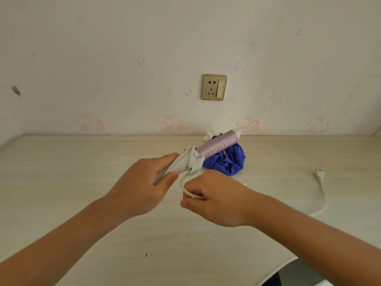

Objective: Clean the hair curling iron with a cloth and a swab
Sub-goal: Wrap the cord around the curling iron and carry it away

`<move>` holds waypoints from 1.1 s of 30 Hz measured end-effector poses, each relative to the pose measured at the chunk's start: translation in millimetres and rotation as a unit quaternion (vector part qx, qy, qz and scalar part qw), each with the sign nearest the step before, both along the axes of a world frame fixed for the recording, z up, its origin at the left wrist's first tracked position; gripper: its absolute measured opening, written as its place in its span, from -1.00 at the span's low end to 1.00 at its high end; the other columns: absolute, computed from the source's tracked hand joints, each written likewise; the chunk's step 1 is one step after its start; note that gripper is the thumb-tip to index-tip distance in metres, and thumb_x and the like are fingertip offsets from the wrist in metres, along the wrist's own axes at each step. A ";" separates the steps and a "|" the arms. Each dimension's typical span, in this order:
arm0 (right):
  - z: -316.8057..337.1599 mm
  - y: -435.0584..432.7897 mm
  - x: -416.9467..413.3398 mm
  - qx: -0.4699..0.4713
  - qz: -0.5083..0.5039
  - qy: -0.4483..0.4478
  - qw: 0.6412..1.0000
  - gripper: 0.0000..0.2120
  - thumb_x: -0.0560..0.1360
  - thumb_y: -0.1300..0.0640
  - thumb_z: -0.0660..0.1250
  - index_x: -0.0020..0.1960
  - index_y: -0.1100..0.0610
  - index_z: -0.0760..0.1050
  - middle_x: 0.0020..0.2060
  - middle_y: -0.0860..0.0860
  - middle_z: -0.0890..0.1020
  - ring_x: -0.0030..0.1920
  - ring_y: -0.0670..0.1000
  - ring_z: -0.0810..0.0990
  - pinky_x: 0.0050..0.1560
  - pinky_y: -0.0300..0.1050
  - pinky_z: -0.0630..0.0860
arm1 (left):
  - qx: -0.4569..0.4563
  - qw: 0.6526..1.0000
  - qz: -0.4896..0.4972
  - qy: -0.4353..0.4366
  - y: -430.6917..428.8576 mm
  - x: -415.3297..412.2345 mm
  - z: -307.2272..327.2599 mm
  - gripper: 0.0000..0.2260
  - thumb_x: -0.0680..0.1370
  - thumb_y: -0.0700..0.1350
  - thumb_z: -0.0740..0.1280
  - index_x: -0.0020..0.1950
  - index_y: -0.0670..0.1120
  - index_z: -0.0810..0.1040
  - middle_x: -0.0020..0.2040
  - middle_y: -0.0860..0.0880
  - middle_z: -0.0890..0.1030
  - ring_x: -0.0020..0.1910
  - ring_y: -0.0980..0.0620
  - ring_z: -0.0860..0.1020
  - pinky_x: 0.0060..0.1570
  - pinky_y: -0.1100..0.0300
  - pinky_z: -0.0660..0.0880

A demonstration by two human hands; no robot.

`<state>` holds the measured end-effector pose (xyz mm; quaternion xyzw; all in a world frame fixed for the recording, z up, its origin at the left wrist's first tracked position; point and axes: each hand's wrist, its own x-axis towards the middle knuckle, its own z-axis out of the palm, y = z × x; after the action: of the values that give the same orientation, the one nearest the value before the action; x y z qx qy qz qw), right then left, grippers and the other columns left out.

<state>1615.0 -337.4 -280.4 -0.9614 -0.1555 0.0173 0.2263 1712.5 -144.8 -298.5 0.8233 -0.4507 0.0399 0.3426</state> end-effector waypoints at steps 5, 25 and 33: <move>33.6 -22.8 19.7 0.090 -0.040 -0.045 0.994 -0.76 0.59 0.06 0.43 -0.22 0.12 0.61 -0.46 -0.12 0.49 -0.41 -0.18 0.44 -0.34 -0.34 0.34 | 0.134 0.990 -0.044 -0.006 8.8 6.7 -6.4 -0.81 0.65 0.09 0.23 0.21 0.16 0.55 -0.28 0.08 0.58 -0.33 0.04 0.52 -0.27 0.00 0.48; 0.6 -33.2 -7.0 0.031 0.000 0.008 0.999 -0.57 0.59 -0.11 0.33 -0.34 0.09 0.33 -0.47 -0.06 0.34 -0.43 -0.07 0.30 -0.38 -0.20 0.26 | 0.074 0.997 -0.003 0.015 17.1 13.5 -8.4 -0.78 0.61 0.11 0.22 0.19 0.19 0.57 -0.34 0.06 0.56 -0.42 0.07 0.47 -0.35 0.09 0.42; 35.8 -92.6 27.5 0.218 -0.072 0.011 0.973 -0.83 0.44 0.08 0.57 -0.27 0.11 0.69 -0.44 0.06 0.50 -0.38 0.02 0.35 -0.34 -0.19 0.25 | 0.060 0.982 -0.174 0.052 46.3 3.4 -0.1 -0.67 0.68 0.16 0.20 0.39 0.12 0.55 -0.31 0.08 0.54 -0.44 0.07 0.41 -0.40 0.18 0.32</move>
<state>1642.5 -430.0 -244.6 -0.8974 -0.0829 -0.0224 0.4329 1715.9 -98.5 -298.6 0.7527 -0.5700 -0.0900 0.3169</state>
